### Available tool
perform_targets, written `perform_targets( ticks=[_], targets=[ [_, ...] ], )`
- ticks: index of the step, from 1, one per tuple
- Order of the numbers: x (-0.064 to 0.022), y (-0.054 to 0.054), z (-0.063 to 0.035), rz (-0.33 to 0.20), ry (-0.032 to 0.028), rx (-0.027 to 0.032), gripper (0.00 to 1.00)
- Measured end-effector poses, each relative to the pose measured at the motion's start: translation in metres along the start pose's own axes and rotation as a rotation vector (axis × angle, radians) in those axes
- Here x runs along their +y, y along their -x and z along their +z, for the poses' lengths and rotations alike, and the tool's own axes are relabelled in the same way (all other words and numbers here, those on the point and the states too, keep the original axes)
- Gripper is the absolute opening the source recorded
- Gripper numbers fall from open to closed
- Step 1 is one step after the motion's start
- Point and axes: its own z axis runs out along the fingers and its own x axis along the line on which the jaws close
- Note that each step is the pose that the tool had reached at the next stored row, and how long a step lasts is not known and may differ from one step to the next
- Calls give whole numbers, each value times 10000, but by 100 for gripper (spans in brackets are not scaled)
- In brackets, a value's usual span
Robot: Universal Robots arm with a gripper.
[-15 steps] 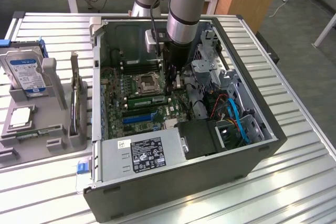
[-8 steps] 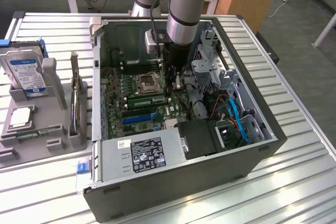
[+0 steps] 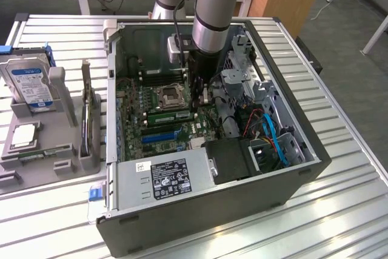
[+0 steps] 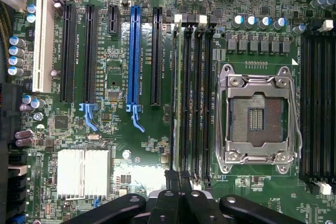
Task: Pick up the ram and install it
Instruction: 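Press down the ram until it locks into place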
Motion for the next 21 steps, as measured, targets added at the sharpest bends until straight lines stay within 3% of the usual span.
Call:
perform_targets(
  ticks=[21],
  targets=[
    [-1,-1,20,0,0,2,10]
  ],
)
